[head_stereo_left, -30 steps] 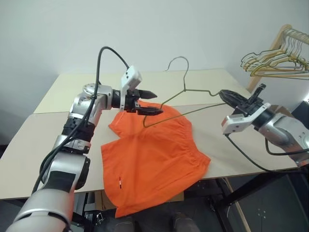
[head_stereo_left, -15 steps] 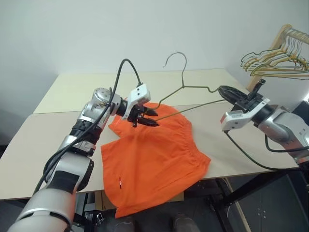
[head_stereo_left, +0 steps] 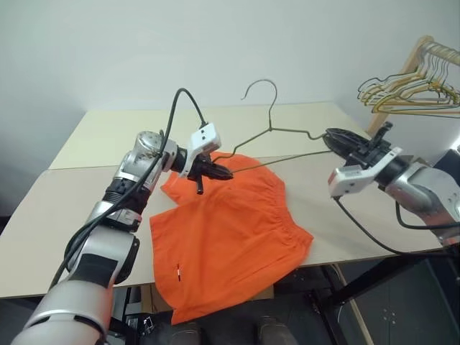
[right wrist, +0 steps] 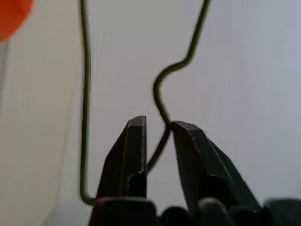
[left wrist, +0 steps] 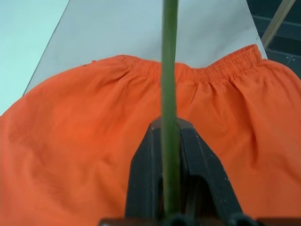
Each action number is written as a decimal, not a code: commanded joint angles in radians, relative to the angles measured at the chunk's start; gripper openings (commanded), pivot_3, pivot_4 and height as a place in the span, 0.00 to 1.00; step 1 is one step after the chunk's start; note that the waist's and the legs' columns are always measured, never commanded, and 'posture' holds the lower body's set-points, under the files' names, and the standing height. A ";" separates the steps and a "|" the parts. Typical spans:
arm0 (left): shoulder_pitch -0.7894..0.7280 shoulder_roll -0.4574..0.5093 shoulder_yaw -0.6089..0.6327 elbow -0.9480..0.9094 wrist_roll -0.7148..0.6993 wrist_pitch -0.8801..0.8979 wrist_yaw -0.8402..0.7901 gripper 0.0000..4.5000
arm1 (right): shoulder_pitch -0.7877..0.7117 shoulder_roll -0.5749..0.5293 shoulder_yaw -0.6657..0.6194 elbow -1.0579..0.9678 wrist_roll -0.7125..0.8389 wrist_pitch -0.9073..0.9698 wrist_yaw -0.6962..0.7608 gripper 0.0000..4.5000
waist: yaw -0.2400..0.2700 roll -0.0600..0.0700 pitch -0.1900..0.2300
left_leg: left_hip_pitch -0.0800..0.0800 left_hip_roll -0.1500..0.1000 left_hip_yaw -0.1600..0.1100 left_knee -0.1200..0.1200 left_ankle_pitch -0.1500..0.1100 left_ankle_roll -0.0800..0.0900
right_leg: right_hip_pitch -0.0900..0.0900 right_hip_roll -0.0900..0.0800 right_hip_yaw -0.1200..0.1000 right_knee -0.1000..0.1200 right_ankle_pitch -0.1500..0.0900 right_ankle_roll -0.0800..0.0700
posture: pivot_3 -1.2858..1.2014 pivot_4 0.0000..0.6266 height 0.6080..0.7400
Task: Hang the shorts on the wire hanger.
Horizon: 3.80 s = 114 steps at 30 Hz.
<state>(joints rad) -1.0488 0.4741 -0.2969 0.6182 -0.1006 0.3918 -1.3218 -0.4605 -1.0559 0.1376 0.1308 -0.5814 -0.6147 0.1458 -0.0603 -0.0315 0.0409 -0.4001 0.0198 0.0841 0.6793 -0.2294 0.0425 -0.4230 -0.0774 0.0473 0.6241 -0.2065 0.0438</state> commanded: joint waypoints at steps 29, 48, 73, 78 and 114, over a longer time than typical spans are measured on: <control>0.069 0.080 -0.009 -0.176 0.090 -0.215 -0.047 0.00 | -0.481 0.112 0.329 -0.100 0.632 1.296 1.084 0.87 | 0.072 0.001 0.001 | -0.016 0.008 0.004 0.006 0.000 0.000 | -0.018 0.005 -0.005 0.005 0.008 -0.005 | 0.55 0.00 1.00; 0.081 0.062 0.053 -0.074 0.001 -0.456 -0.125 0.17 | -0.340 0.057 0.198 -0.219 0.667 1.369 1.157 0.00 | 0.076 0.001 0.001 | -0.017 0.010 0.004 0.010 0.000 0.000 | -0.017 0.007 -0.005 0.007 0.009 -0.005 | 0.54 0.00 1.00; 0.363 0.098 0.235 -0.561 -0.381 -0.058 -0.135 0.99 | 0.521 0.108 -0.553 -0.383 1.126 2.208 0.898 0.00 | 0.073 0.004 -0.001 | -0.003 0.014 0.001 0.018 -0.001 -0.001 | 0.000 0.012 -0.005 0.005 0.005 -0.004 | 0.54 0.00 1.00; 0.369 0.116 0.238 -0.576 -0.386 -0.043 -0.140 0.99 | 0.486 0.098 -0.489 -0.324 1.203 2.188 0.915 0.00 | 0.066 0.005 -0.001 | 0.001 0.014 0.000 0.015 -0.003 -0.004 | 0.002 0.013 -0.004 0.004 0.005 -0.004 | 0.55 0.00 1.00; 0.428 0.206 0.259 -0.669 -0.394 -0.021 -0.116 0.99 | 0.125 0.079 0.014 0.103 1.254 1.958 1.116 0.00 | 0.155 0.003 0.000 | -0.008 0.015 -0.002 0.014 -0.004 -0.002 | -0.005 0.017 -0.002 0.001 0.003 -0.005 | 0.61 0.00 1.00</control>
<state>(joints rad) -0.6090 0.6684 -0.0608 -0.0258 -0.4772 0.3766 -1.4445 -0.2840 -0.9796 0.1718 0.1837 0.6812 1.3587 1.2538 0.0947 -0.0288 0.0410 -0.4084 0.0351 0.0825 0.6938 -0.2337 0.0408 -0.4279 -0.0603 0.0451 0.6246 -0.2038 0.0391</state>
